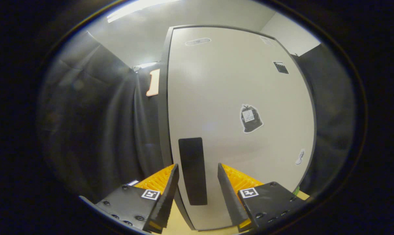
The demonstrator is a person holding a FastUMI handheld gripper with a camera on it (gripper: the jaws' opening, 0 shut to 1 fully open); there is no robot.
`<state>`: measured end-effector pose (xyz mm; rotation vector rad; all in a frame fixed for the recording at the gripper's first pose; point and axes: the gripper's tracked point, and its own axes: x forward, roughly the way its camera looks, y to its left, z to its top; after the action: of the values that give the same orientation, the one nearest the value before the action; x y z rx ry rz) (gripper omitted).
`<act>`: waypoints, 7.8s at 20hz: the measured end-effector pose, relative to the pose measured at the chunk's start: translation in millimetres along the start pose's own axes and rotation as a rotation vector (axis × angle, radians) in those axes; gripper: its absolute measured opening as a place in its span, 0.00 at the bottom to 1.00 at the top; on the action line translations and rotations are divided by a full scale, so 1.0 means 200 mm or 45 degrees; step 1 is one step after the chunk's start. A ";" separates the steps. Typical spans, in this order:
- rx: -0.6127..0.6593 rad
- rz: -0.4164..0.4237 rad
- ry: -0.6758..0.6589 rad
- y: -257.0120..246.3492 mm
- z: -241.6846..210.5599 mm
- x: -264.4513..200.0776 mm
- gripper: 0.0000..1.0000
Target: Open the shoe cabinet door, grab the shoes and put them into the shoe cabinet, then close the shoe cabinet door.
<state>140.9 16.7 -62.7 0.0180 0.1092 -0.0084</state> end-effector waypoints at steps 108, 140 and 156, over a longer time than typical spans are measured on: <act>0.130 0.160 0.508 -0.75 -1.27 -1.20 0.24; -0.203 0.060 0.752 -0.66 -2.47 -0.87 0.15; -0.161 -0.067 0.505 -0.50 -1.60 -0.60 0.03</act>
<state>-14.0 -76.0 -370.4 -0.1101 0.5068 -0.0504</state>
